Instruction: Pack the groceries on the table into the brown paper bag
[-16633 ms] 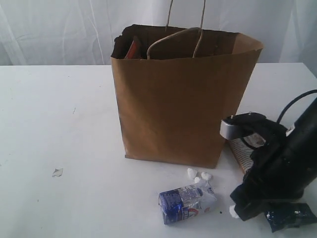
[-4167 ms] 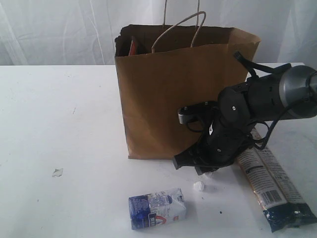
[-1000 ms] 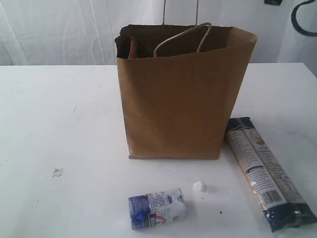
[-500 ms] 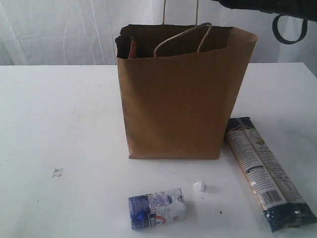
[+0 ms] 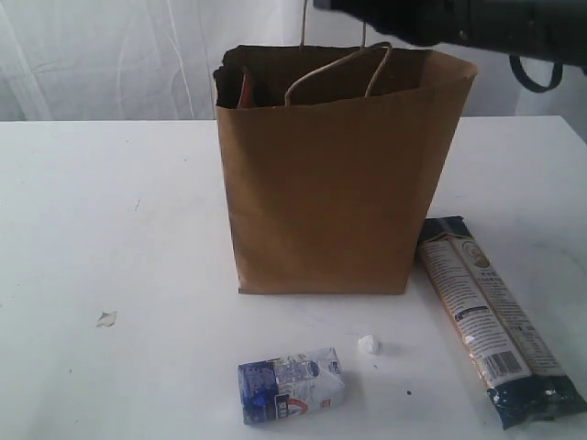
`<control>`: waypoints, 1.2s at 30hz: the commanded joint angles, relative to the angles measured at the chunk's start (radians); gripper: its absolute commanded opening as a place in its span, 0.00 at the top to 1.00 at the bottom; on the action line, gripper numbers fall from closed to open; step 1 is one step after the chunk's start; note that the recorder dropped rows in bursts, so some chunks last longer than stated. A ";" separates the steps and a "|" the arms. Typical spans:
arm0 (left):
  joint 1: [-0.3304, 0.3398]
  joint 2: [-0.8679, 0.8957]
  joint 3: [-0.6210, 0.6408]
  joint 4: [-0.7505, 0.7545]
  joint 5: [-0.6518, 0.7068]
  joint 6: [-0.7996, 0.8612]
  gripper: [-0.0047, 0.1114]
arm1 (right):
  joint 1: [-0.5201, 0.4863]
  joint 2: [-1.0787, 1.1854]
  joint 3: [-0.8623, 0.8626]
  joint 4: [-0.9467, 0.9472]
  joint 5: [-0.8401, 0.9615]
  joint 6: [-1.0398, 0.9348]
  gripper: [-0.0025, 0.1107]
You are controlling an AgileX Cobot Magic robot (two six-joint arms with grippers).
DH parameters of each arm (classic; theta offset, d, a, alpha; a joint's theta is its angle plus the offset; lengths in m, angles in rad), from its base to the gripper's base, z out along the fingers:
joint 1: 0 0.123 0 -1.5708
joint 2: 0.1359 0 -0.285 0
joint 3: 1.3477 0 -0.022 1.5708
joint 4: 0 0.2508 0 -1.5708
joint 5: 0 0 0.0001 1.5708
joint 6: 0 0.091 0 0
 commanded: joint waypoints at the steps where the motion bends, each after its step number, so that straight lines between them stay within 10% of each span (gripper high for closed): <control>1: -0.006 -0.004 0.007 0.004 -0.003 -0.003 0.96 | -0.011 -0.005 0.098 -0.009 -0.073 -0.293 0.98; 18: -0.006 -0.004 0.007 0.004 -0.003 -0.003 0.96 | -0.124 -0.043 0.451 0.668 -1.036 -1.076 0.98; 27: -0.006 -0.004 0.007 0.004 -0.003 -0.003 0.96 | -0.124 -0.165 0.458 0.659 -0.544 -1.055 0.98; 36: -0.006 -0.004 0.007 0.004 -0.003 -0.003 0.96 | -0.124 -0.161 0.458 0.657 -0.456 -1.051 0.98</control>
